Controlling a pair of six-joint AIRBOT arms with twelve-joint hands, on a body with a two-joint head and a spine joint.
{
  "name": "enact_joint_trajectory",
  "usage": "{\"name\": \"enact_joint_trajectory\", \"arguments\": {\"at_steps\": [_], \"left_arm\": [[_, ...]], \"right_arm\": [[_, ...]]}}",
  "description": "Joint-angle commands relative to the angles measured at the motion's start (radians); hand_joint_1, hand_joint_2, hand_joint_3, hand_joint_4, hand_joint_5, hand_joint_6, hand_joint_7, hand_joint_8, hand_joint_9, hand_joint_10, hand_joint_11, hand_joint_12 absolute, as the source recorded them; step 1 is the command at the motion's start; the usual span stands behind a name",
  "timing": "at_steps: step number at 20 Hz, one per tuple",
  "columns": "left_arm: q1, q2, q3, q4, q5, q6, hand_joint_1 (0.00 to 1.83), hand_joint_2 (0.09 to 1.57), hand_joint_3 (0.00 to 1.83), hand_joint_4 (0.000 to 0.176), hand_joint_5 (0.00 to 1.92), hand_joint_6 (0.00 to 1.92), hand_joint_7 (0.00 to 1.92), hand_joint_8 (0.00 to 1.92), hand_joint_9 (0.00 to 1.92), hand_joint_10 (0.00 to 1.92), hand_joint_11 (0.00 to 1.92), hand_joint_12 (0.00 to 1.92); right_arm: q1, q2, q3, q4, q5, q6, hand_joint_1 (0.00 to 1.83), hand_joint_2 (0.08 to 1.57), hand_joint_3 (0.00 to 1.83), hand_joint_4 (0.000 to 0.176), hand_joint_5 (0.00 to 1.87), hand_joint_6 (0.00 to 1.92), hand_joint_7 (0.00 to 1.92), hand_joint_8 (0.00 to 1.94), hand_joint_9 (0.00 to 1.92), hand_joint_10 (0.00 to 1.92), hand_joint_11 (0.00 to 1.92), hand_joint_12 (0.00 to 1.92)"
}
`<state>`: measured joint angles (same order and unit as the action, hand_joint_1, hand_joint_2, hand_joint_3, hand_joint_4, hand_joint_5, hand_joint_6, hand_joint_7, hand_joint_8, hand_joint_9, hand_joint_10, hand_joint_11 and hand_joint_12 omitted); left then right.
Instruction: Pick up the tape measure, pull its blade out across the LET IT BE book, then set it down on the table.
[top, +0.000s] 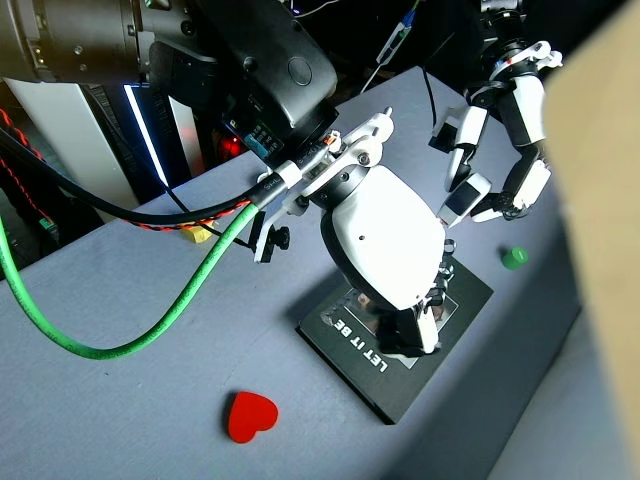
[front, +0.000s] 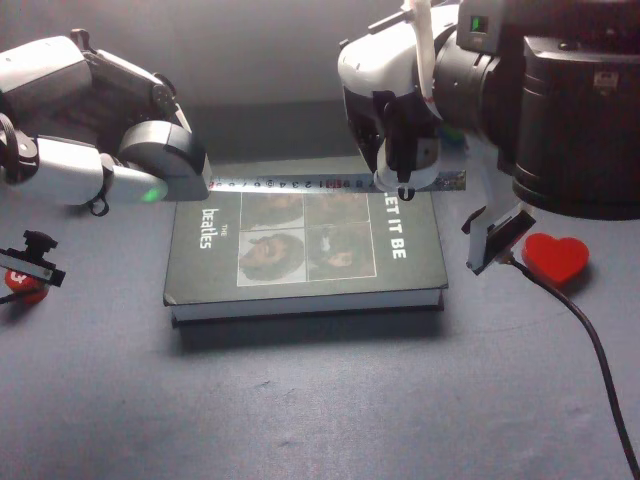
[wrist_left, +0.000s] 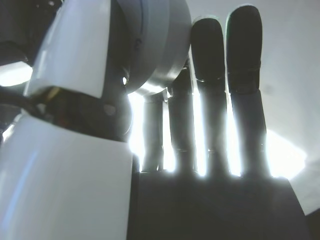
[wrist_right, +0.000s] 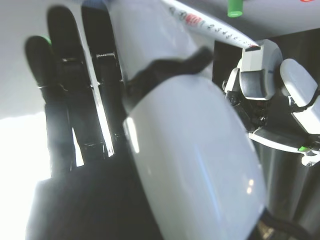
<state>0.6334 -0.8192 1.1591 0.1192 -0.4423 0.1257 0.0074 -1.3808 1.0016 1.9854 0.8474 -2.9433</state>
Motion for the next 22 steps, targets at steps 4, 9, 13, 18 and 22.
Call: {"name": "enact_joint_trajectory", "arguments": {"at_steps": [4,9,13,18,22], "left_arm": [[-0.01,0.0,0.005,-0.025,-0.127,-0.014,1.37,1.14,0.0,0.0,0.83,1.03,0.96,1.05,0.87,1.32,0.8,1.11],[-0.011,-0.001,0.003,-0.03,-0.127,-0.014,1.37,1.14,0.0,0.0,0.83,1.03,0.96,1.05,0.87,1.33,0.76,1.18],[-0.006,0.0,0.001,-0.039,-0.126,-0.018,1.37,1.14,0.0,0.0,0.82,1.03,0.95,1.05,0.88,1.34,0.78,1.17],[-0.01,-0.001,-0.001,-0.043,-0.124,-0.018,1.37,1.14,0.0,0.0,0.82,1.03,0.95,1.05,0.88,1.32,0.82,1.11],[-0.01,-0.001,-0.002,-0.043,-0.126,-0.018,1.37,1.14,0.0,0.0,0.82,1.03,0.96,1.06,0.88,1.31,0.81,1.1]], "right_arm": [[0.007,0.005,-0.002,-0.071,-0.015,0.0,1.21,1.12,0.0,0.023,0.93,1.09,1.04,0.87,1.12,0.12,0.6,1.24],[0.002,0.009,-0.004,-0.071,-0.017,-0.001,1.21,1.12,0.0,0.022,0.93,1.1,1.04,0.87,1.12,0.12,0.6,1.24],[0.007,0.015,-0.007,-0.071,-0.018,-0.006,1.21,1.12,0.0,0.022,0.93,1.11,1.02,0.88,1.11,0.12,0.59,1.24],[0.009,0.042,-0.013,-0.07,-0.026,-0.021,1.21,1.13,0.0,0.021,0.9,1.14,1.01,0.92,1.1,0.13,0.59,1.24],[0.016,0.062,-0.028,-0.073,-0.035,-0.026,1.21,1.13,0.0,0.018,0.93,1.13,1.0,0.91,1.11,0.14,0.59,1.25]]}}
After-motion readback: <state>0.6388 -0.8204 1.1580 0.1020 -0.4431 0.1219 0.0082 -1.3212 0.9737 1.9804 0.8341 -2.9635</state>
